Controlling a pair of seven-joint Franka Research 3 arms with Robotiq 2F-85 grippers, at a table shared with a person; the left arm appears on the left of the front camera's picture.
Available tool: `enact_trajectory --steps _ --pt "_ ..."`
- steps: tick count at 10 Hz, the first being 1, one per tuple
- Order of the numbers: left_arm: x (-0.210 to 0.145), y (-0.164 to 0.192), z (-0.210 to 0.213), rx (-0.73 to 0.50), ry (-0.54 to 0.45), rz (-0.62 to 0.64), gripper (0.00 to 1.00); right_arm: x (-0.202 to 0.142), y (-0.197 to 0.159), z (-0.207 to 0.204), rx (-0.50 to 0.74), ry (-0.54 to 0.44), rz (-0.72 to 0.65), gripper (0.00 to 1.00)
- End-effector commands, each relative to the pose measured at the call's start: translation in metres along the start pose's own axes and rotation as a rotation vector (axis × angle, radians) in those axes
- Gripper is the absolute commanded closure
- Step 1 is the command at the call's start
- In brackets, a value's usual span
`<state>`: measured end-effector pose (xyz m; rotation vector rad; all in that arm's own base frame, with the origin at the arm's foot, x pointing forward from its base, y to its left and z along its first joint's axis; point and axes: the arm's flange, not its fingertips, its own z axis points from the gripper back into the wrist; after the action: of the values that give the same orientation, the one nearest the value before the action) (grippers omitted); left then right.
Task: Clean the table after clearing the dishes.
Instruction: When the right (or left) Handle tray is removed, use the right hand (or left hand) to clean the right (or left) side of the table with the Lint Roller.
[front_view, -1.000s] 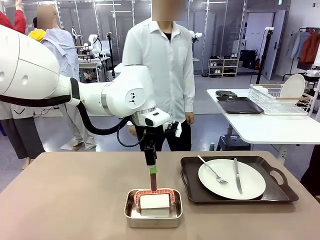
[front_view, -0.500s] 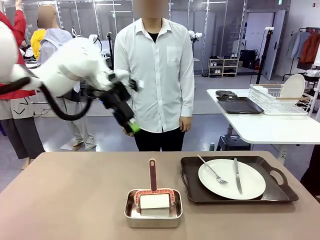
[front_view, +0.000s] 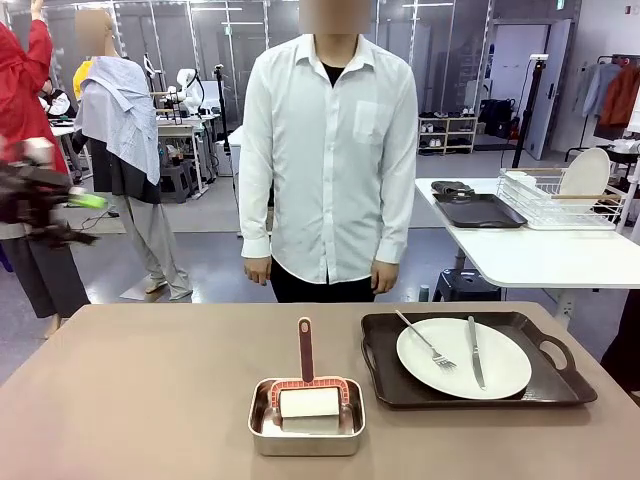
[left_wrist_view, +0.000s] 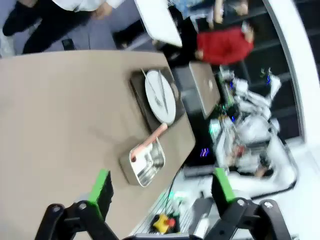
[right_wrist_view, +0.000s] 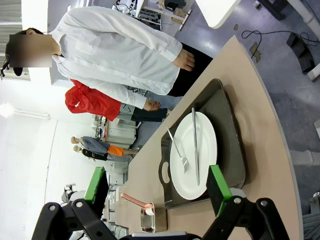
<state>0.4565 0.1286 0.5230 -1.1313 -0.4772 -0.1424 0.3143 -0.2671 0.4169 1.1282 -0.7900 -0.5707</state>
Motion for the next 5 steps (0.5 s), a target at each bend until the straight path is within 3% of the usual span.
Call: enact_trajectory --steps 1,2,5 --pt "-0.035 0.014 0.070 0.007 -0.287 0.055 0.00 -0.002 0.001 0.002 0.007 -0.001 0.007 0.00" --pt "-0.055 0.021 0.119 0.030 -0.440 0.080 0.00 -0.002 0.001 0.002 0.007 -0.001 0.007 0.00" --pt "-0.100 0.043 0.175 0.168 -0.614 0.214 0.00 -0.002 0.001 0.002 0.007 -0.001 0.007 0.00"
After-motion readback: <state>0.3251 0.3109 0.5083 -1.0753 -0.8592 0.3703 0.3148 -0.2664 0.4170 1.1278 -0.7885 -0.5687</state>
